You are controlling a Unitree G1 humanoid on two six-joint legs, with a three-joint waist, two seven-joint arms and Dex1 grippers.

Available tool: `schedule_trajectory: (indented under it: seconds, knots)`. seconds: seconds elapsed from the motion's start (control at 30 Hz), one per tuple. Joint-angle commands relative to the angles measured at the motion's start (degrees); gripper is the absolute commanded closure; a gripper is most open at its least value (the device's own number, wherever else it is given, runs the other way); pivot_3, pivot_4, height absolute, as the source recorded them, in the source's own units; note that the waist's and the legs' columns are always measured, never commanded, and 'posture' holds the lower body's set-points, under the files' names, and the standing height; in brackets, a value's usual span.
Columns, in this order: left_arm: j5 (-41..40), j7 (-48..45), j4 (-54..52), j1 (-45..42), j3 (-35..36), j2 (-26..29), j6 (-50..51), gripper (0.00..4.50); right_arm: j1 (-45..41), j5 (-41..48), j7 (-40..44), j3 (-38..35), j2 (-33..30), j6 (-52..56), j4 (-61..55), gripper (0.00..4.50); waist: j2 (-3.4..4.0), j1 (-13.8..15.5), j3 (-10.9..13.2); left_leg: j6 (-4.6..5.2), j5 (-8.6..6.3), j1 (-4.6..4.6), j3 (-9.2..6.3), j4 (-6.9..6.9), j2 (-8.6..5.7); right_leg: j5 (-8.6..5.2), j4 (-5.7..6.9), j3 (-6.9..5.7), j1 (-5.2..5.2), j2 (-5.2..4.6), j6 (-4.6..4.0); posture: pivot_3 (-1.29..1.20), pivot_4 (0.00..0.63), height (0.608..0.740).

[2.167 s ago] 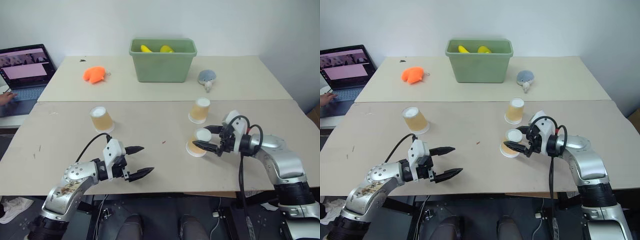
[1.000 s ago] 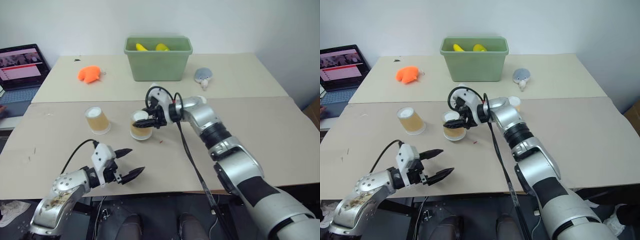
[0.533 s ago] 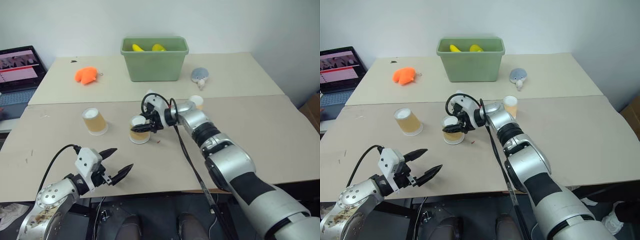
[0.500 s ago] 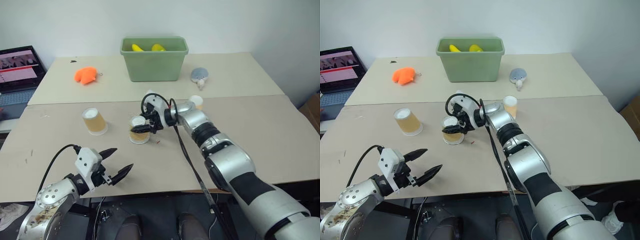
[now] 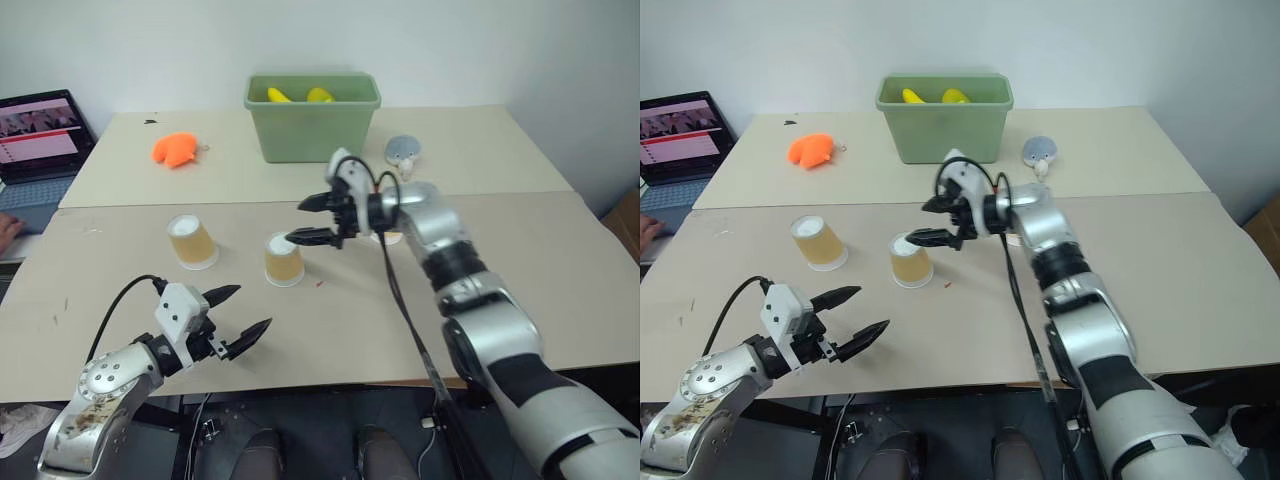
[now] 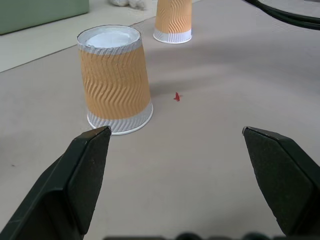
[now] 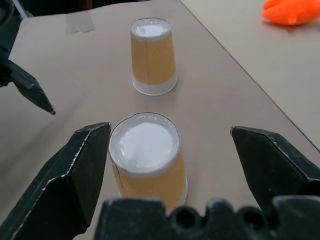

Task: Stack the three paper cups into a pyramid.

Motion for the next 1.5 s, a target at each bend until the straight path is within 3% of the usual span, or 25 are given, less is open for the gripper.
schedule_trajectory:
  seconds: [0.03, 0.13, 0.27, 0.53, 0.9, 1.5]
  knots:
    - [0.1, -1.3, -0.6, -1.1, -0.5, 0.7, -0.8, 0.0, 8.0, 5.2, -4.7, -4.5, -4.4, 13.1, -21.0, 0.04, 0.0, 0.0, 0.0, 0.0, 0.0, 0.01, 0.0, 0.0, 0.0, 0.0, 0.0, 0.0, -0.01, 0.0, 0.0, 0.0, 0.15, 0.732]
    - [0.1, -2.0, -0.7, -1.6, -1.1, 1.1, -0.7, 0.0, 15.3, 4.7, -12.3, -9.1, -7.7, 18.8, -27.5, 0.04, 0.0, 0.2, 0.0, 0.0, 0.0, 0.02, 0.0, 0.01, -0.01, 0.0, 0.02, 0.02, 0.01, 0.0, 0.0, 0.0, 0.15, 0.732]
    - [-0.1, -2.8, -0.2, -2.5, -1.2, 1.6, -0.5, 0.0, 21.5, -0.2, -25.5, -13.5, -9.3, 19.2, -26.2, 0.04, -0.03, 0.3, 0.0, 0.0, 0.0, 0.15, 0.06, 0.05, -0.03, 0.0, -0.03, 0.03, 0.16, 0.0, 0.0, 0.0, 0.15, 0.732]
    - [-0.1, -3.8, 0.9, -4.0, -1.3, 2.1, -0.3, 0.0, 20.2, -3.1, -39.8, -15.0, -5.9, 13.0, -17.3, 0.04, -0.03, -0.7, 0.0, 0.01, 0.0, 0.13, 0.17, 0.02, 0.0, 0.0, -0.02, 0.16, 0.07, 0.05, 0.0, 0.0, 0.15, 0.732]
    - [0.5, -3.5, 1.3, -4.2, -1.3, 1.9, -0.5, 0.0, 9.2, -1.6, -41.5, -14.5, -3.1, 4.1, -6.0, 0.04, -0.02, -0.8, 0.0, 0.01, 0.0, 0.1, 0.17, 0.02, 0.0, 0.0, -0.04, 0.16, 0.07, 0.04, 0.0, 0.0, 0.15, 0.732]
    - [0.5, -2.2, 0.0, -2.5, -0.7, 1.9, -0.6, 0.0, 1.3, -2.8, -40.4, -12.4, -0.8, -6.0, 9.7, 0.04, -0.01, -1.2, 0.0, 0.01, 0.0, 0.11, 0.17, 0.02, 0.01, 0.0, -0.01, 0.16, 0.06, 0.05, 0.0, 0.0, 0.15, 0.732]
